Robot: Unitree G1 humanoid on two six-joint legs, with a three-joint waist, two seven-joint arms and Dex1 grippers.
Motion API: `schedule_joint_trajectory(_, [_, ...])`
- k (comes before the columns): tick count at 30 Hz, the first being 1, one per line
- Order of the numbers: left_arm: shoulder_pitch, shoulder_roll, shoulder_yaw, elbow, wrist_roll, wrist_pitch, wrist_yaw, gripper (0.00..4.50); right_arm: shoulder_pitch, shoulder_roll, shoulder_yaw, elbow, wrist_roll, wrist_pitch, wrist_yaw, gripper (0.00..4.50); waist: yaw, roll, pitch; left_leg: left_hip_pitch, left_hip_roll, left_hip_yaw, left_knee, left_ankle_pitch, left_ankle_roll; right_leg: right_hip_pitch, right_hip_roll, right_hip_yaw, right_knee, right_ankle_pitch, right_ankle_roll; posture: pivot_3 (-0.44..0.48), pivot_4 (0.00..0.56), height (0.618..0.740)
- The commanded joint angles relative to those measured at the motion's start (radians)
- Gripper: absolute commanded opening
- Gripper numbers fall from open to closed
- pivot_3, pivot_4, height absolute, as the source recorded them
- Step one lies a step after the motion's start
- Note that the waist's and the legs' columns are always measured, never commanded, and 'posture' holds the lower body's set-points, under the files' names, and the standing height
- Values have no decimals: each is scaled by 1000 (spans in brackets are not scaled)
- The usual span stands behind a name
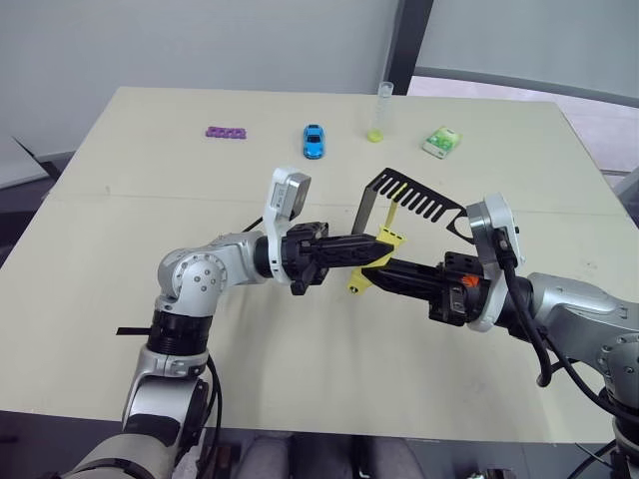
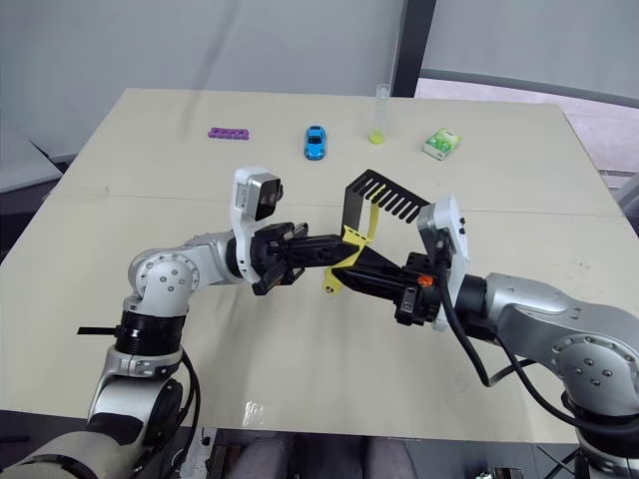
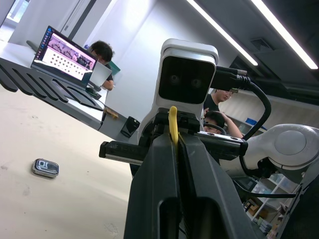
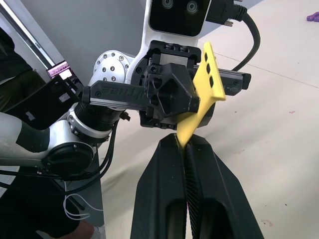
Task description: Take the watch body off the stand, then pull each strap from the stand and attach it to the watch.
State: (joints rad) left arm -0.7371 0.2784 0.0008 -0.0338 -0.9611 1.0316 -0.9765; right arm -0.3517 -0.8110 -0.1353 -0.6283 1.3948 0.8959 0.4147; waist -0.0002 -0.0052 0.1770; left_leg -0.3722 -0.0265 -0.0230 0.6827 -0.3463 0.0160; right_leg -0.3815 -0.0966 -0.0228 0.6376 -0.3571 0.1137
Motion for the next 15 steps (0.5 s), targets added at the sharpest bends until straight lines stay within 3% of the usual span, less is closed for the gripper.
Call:
schedule_joint_trajectory(1, [-7, -11, 10, -32, -22, -17, -9, 72, -19, -12, -34, -29, 24, -14, -14, 0, 0, 0, 0, 0, 0, 0, 0, 0, 0, 0, 0, 0, 0, 0, 0, 0, 150, 740])
schedule_joint_trajectory(8, [-8, -1, 3, -33, -9, -30, -21, 72, -13, -21, -42, -49, -13, -27, -18, 0, 0, 0, 0, 0, 0, 0, 0, 0, 0, 0, 0, 0, 0, 0, 0, 0, 150, 740])
schedule_joint_trajectory(11, [-9, 19, -9, -34, 8, -42, -42, 0, 27, -43, -81, -79, -6, -30, -15, 969, 1, 0, 0, 0, 0, 0, 0, 0, 0, 0, 0, 0, 0, 0, 0, 0, 150, 740])
schedule_joint_trajectory(15, [-10, 63, -37, -31, 50, -78, -93, 0, 179, -87, -206, -154, 30, -32, -35, 2946, 7, 0, 0, 0, 0, -1, -1, 0, 0, 1, 0, -1, 0, 0, 0, 0, 150, 740])
